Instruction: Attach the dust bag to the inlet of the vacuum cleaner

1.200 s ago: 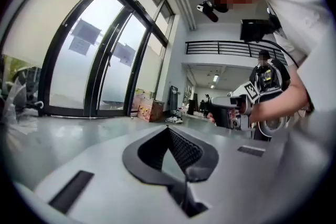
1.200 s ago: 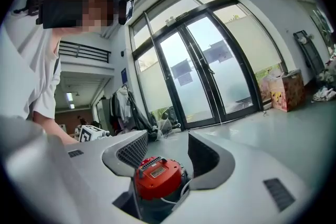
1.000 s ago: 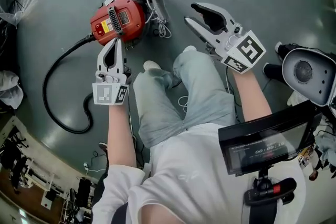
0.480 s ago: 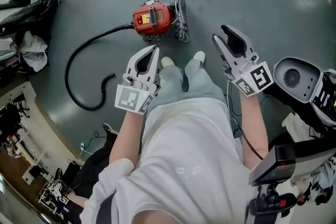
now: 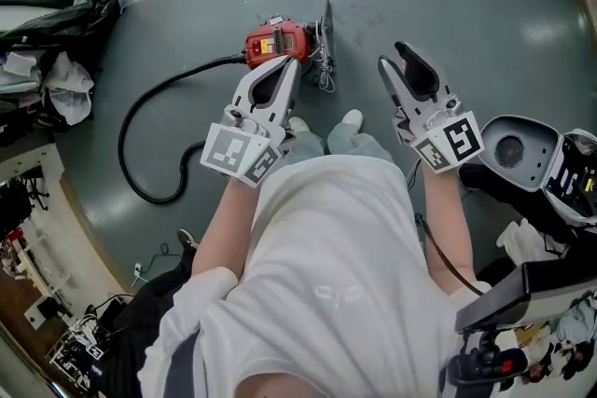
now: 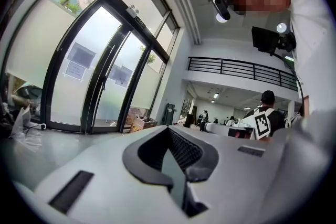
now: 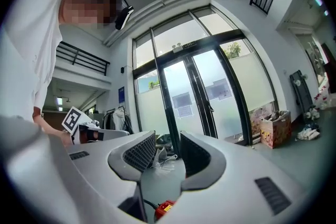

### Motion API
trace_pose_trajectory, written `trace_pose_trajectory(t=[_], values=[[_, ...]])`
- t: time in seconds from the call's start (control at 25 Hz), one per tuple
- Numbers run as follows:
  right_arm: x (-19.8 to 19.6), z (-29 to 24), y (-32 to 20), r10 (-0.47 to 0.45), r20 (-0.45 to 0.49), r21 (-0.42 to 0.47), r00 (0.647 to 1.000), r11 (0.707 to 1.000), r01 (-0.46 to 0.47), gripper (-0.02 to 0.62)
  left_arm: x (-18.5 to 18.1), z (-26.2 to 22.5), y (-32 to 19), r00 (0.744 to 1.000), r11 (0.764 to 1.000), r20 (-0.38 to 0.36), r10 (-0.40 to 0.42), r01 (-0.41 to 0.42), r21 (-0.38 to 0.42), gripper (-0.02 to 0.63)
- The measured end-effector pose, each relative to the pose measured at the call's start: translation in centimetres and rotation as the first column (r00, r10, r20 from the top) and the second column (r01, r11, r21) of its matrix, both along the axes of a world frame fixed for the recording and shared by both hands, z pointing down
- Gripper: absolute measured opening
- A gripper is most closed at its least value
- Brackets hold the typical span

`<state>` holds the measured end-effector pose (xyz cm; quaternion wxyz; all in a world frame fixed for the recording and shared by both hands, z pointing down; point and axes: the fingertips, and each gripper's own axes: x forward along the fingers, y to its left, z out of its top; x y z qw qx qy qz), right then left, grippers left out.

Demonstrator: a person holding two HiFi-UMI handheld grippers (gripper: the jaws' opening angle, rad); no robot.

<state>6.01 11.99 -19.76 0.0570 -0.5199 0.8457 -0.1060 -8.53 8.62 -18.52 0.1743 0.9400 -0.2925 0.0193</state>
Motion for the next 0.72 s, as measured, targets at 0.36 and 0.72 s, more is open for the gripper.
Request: trace_pose_trajectory(t=[0.36, 0.72], values=[[-1.8, -1.3, -1.0, 0.002, -0.015, 0.032, 1.0, 0.999, -0.002, 0.156, -0.2, -0.1, -1.4, 0.999, 0.999, -0.02, 0.029, -0.03, -0.032, 0.006], [-2.0, 1.3, 0.0, -0.031, -0.033, 0.04, 0.999, 0.999, 0.033, 0.156, 0.2, 1.9, 0.0, 0.999, 0.999, -0.023, 0.024, -0.025, -0.028, 0.006]])
